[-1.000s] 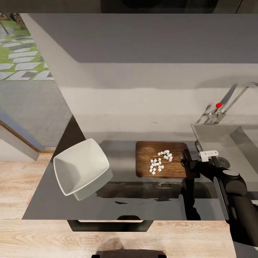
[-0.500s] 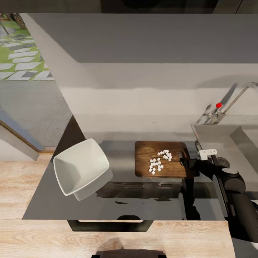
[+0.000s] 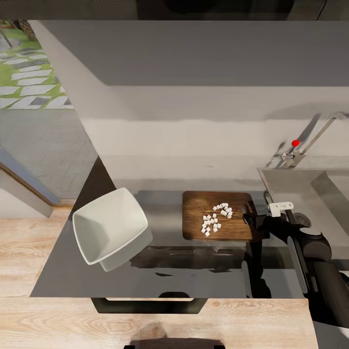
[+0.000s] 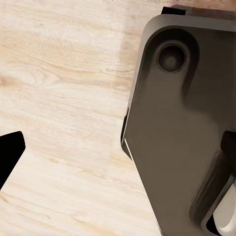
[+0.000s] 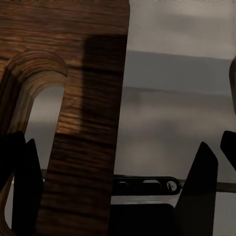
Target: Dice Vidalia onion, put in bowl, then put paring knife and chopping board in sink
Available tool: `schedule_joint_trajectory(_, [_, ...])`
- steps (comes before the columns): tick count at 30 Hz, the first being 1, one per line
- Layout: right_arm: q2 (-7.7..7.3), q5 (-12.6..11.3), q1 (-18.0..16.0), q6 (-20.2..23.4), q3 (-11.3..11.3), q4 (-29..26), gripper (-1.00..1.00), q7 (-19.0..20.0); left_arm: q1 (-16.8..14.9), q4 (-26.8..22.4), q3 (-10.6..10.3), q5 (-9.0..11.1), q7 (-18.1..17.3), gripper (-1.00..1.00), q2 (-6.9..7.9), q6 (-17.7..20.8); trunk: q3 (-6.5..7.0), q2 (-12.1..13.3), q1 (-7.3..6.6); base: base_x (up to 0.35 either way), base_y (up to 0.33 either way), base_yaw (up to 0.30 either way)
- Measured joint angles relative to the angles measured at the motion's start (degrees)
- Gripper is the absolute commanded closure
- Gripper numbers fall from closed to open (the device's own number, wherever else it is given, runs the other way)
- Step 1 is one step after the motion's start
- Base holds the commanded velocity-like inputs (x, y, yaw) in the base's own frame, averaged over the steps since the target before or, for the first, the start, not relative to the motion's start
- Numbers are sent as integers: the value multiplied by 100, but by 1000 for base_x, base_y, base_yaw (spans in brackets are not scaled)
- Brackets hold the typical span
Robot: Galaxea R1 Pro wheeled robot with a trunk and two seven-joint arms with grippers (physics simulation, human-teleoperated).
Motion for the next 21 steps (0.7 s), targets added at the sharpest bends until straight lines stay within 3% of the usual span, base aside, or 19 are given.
schedule_joint_trajectory(21, [8,95,2,5,1,38,-100,8,0,0,0,0,-1,-100,-3,0,81,2,1,0,0,0])
